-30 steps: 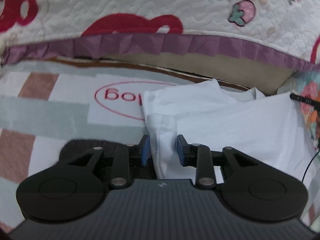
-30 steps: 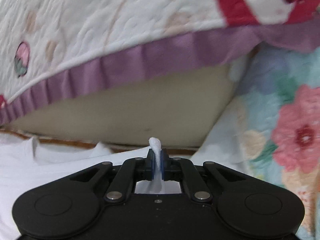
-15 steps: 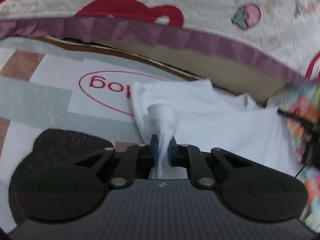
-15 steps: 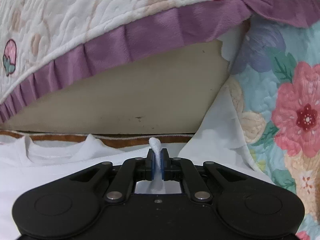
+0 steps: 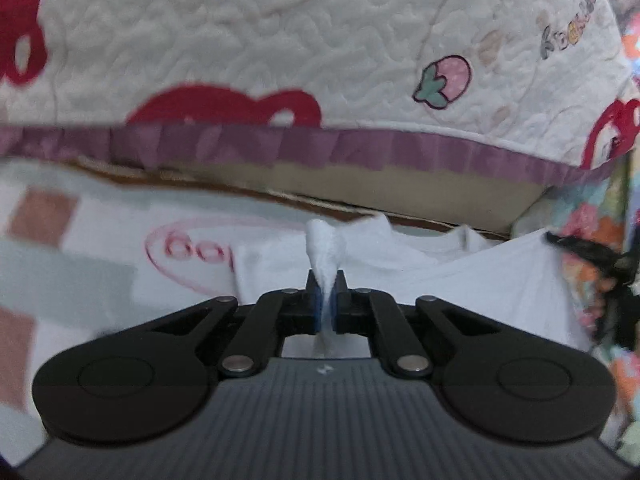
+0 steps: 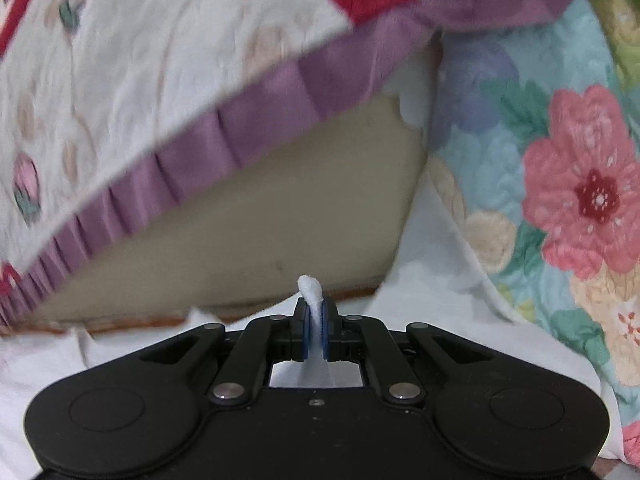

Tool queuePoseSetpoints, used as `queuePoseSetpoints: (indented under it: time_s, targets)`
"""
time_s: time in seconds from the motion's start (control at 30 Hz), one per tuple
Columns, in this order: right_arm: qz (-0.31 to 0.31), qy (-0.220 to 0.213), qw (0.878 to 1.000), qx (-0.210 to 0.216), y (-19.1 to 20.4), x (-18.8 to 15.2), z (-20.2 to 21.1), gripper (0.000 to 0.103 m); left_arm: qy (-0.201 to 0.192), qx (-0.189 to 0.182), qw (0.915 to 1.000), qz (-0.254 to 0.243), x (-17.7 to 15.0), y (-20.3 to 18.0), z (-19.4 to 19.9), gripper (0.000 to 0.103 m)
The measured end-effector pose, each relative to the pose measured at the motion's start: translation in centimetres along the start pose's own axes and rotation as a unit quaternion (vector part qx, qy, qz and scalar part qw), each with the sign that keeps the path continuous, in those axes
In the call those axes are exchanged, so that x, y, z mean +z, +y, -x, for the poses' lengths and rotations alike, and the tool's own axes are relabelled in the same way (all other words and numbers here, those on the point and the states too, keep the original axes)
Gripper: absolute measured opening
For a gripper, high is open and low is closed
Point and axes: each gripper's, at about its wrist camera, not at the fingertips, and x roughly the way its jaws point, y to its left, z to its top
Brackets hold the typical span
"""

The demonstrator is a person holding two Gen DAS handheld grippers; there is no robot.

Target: Fold clothes

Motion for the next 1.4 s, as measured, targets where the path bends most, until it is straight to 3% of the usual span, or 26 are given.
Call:
queuePoseSetpoints:
  time_s: [0.17,0.23,0.3,0.4,0.43,0.47,0.5,0.53,0.67,0.73,0.87,0.93,1.0,1.03,1.07,1.17,1.3,1.4]
  targets:
    - [-0.029,-0.025,0.999,-0.017,-0.9,1.7,-0.9,0.006,0.019,0.036,0.9988,-0.025,2.0,-0.2,-3.7,0.004]
    - [-0.009,0.034,0.999,-0.018,-1.2,1.7,-3.7,0.006,0.053,0.085,0.9946,-0.028,1.2,0.2,-7.1,0.007]
    - [0.025,0.082,0.995,-0.046,-0.9,1.0,-6.1,0.009,0.060,0.113,0.9911,-0.039,0.4,0.4,-9.0,0.009]
    - [0.058,0.092,0.992,-0.067,-0.3,0.6,-6.7,0.010,0.036,0.142,0.9892,-0.005,0.5,0.7,-8.7,0.018]
    - [0.060,0.083,0.992,-0.070,-0.2,0.6,-6.2,0.015,0.031,0.157,0.9866,0.034,0.8,1.0,-8.1,0.028]
    - [0.054,0.085,0.993,-0.065,-0.4,0.6,-5.5,0.025,0.024,0.152,0.9851,0.078,0.9,1.4,-7.0,0.035]
    - [0.050,0.097,0.993,-0.049,-0.7,0.3,-4.9,0.033,0.017,0.140,0.9828,0.120,0.8,1.7,-5.8,0.035]
    - [0.060,0.101,0.992,-0.042,-0.9,-0.2,-4.1,0.043,0.022,0.126,0.9844,0.120,0.5,1.2,-4.8,0.035]
    - [0.087,0.111,0.989,-0.054,-0.9,-2.2,0.1,0.048,0.062,0.077,0.9929,0.067,-1.3,-2.3,-1.4,0.042]
    - [0.062,0.110,0.991,-0.039,-0.8,-3.4,2.5,0.053,0.089,0.063,0.9934,0.034,-3.1,-4.2,-0.6,0.042]
    - [-0.004,0.119,0.993,0.002,-2.2,-6.4,5.6,0.056,0.130,0.086,0.9878,0.007,-6.4,-5.7,-0.3,0.042]
    - [-0.028,0.123,0.992,-0.004,-3.4,-7.7,6.1,0.056,0.130,0.096,0.9868,-0.007,-7.0,-5.9,-0.2,0.042]
    - [-0.047,0.116,0.992,-0.007,-4.2,-8.5,6.4,0.053,0.133,0.098,0.9861,-0.020,-7.1,-6.0,-0.2,0.042]
    - [-0.056,0.106,0.993,0.005,-4.5,-8.7,6.7,0.028,0.134,0.099,0.9857,-0.025,-7.2,-6.1,-0.2,0.040]
    - [-0.049,0.104,0.993,0.003,-4.6,-8.7,6.9,0.013,0.137,0.105,0.9845,-0.028,-7.3,-6.1,-0.2,0.039]
    - [-0.020,0.100,0.995,-0.009,-4.6,-8.7,7.5,0.011,0.152,0.133,0.9791,-0.024,-7.7,-5.5,-0.4,0.039]
    - [0.018,0.095,0.995,-0.024,-4.7,-8.7,8.3,0.007,0.160,0.142,0.9770,0.007,-7.9,-4.6,-0.1,0.040]
    - [-0.008,0.090,0.993,-0.072,-5.3,-8.8,9.0,0.007,0.164,0.160,0.9735,0.008,-8.1,-4.9,0.7,0.040]
